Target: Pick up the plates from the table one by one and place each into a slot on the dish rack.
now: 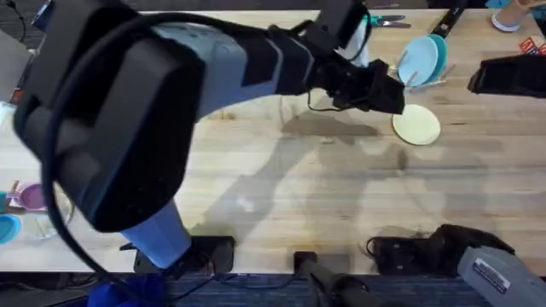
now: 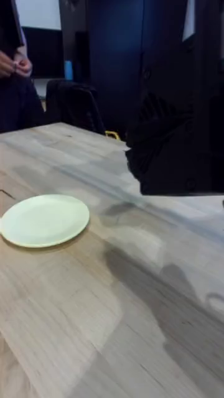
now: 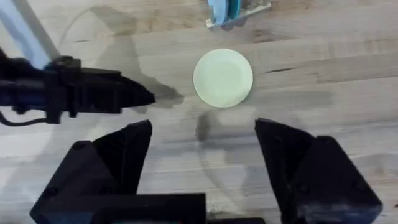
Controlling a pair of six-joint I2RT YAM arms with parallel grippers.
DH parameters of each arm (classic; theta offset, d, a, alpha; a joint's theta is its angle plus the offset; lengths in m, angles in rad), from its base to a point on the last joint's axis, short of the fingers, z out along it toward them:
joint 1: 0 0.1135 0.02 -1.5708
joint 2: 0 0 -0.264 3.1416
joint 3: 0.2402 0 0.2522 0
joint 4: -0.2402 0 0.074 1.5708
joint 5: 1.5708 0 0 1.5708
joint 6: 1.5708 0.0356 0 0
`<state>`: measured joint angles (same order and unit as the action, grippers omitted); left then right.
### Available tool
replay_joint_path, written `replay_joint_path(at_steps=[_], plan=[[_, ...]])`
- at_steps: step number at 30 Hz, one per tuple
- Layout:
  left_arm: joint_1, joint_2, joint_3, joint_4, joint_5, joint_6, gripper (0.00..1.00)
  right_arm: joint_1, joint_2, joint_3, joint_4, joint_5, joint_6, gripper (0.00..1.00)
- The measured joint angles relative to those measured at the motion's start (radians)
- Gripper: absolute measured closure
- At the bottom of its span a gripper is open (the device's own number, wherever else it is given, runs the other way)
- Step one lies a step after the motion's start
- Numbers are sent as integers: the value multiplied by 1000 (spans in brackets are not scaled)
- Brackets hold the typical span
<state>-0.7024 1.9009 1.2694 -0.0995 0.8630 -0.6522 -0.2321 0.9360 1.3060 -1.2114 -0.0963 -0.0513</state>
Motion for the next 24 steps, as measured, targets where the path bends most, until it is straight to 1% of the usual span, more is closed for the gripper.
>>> replay_joint_path(at_steps=[4,9,14,15,24], plan=[[-41,35,0,75,-43,-36,961,0,0,0,0,0,0,7],[-71,80,0,142,-83,-83,961,0,0,0,0,0,7,7],[-71,136,0,207,-103,-116,961,0,0,0,0,0,8,6],[-71,181,0,248,-109,-127,961,0,0,0,0,0,11,7],[-77,206,10,264,-174,-142,961,0,0,0,0,0,15,6]])
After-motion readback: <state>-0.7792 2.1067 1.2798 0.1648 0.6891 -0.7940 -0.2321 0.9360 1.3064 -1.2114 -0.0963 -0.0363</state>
